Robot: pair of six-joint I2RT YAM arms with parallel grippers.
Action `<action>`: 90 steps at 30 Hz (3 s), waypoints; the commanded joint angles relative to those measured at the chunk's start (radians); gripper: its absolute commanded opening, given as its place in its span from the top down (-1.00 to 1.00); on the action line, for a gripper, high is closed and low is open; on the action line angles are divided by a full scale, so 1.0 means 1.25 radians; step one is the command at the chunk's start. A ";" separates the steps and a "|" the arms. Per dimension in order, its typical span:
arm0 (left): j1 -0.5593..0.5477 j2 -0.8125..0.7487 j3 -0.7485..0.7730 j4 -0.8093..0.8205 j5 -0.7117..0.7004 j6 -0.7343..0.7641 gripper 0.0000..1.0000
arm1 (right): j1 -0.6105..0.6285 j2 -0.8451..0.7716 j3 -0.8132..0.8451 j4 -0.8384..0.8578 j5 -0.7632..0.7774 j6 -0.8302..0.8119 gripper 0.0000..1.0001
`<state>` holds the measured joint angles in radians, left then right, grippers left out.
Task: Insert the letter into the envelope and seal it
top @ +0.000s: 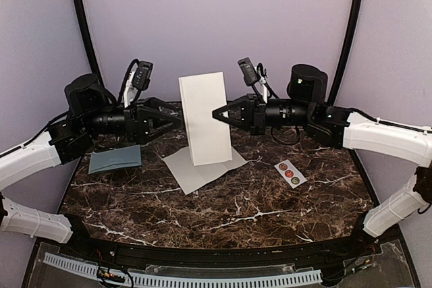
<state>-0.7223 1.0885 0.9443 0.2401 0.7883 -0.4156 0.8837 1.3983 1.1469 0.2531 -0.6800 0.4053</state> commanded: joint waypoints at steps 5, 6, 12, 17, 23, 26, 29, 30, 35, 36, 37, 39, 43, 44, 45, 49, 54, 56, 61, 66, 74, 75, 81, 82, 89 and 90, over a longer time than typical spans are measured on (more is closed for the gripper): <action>0.004 0.007 -0.007 0.044 -0.020 -0.030 -0.79 | 0.003 -0.016 -0.003 0.022 -0.050 0.000 1.00; 0.004 0.012 0.005 0.024 -0.041 -0.023 -0.81 | 0.004 -0.016 -0.002 0.020 -0.054 0.000 1.00; 0.003 0.059 0.031 0.005 -0.057 -0.022 -0.89 | 0.007 -0.003 0.008 -0.002 -0.050 -0.008 1.00; 0.003 0.080 0.020 0.073 0.007 -0.051 -0.31 | 0.007 0.025 0.037 -0.054 -0.009 -0.029 1.00; 0.004 0.085 0.008 0.106 -0.006 -0.076 0.77 | 0.007 0.035 0.043 -0.050 -0.009 -0.030 0.98; 0.005 0.082 0.003 0.116 -0.028 -0.078 0.99 | 0.007 0.033 0.036 -0.056 0.016 -0.030 0.50; 0.017 0.069 -0.017 0.149 -0.050 -0.103 1.00 | 0.004 0.030 0.023 -0.055 0.011 -0.023 0.25; 0.021 0.066 -0.023 0.173 -0.057 -0.125 1.00 | 0.004 0.029 0.016 -0.053 0.005 -0.018 0.20; 0.074 0.058 -0.055 0.251 -0.075 -0.253 1.00 | 0.005 0.028 -0.027 -0.023 -0.041 0.019 0.11; 0.083 0.058 -0.057 0.258 -0.076 -0.263 1.00 | 0.006 0.026 -0.033 -0.012 -0.047 0.030 0.11; 0.087 0.058 -0.061 0.262 -0.077 -0.279 1.00 | 0.006 0.026 -0.044 0.000 -0.052 0.038 0.12; 0.094 0.059 -0.067 0.273 -0.074 -0.299 1.00 | 0.008 0.026 -0.060 0.025 -0.062 0.056 0.21; 0.103 0.058 -0.074 0.280 -0.073 -0.318 1.00 | 0.011 0.029 -0.077 0.048 -0.069 0.071 0.39; 0.105 0.057 -0.075 0.280 -0.072 -0.320 1.00 | 0.011 0.030 -0.078 0.047 -0.067 0.071 0.47; 0.106 0.056 -0.076 0.279 -0.072 -0.323 1.00 | 0.012 0.031 -0.079 0.043 -0.063 0.070 0.53; 0.111 0.050 -0.078 0.274 -0.071 -0.324 1.00 | 0.012 0.028 -0.081 0.028 -0.043 0.065 0.77; 0.122 0.034 -0.086 0.261 -0.073 -0.317 1.00 | 0.010 0.016 -0.088 0.013 -0.024 0.055 0.94; 0.127 0.028 -0.090 0.258 -0.073 -0.317 1.00 | 0.010 0.016 -0.089 0.005 -0.025 0.051 0.96; 0.137 0.017 -0.099 0.263 -0.067 -0.309 1.00 | 0.010 0.015 -0.096 -0.018 -0.027 0.044 1.00; 0.138 0.019 -0.103 0.267 -0.034 -0.271 1.00 | 0.010 -0.008 -0.102 -0.006 -0.019 0.048 0.90; 0.136 0.037 -0.112 0.283 0.163 -0.205 1.00 | -0.003 -0.034 -0.065 -0.006 0.070 0.028 -0.26; 0.136 0.038 -0.111 0.274 0.184 -0.191 1.00 | -0.006 -0.032 -0.059 -0.003 0.075 0.026 -0.29; 0.119 0.040 -0.087 0.126 0.206 -0.091 1.00 | -0.007 0.025 0.035 -0.022 0.024 -0.003 -0.36; 0.114 0.042 -0.083 0.101 0.205 -0.083 1.00 | -0.002 0.036 0.048 -0.023 0.007 -0.010 -0.36; 0.100 0.056 -0.076 0.084 0.189 -0.065 1.00 | 0.024 0.086 0.079 -0.027 -0.014 -0.019 -0.22; 0.097 0.060 -0.075 0.089 0.188 -0.066 1.00 | 0.024 0.091 0.080 -0.025 -0.014 -0.014 -0.11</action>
<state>-0.5892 1.1557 0.8181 0.3595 1.0065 -0.5304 0.9047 1.4796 1.2209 0.2138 -0.6762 0.3920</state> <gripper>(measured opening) 0.008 0.619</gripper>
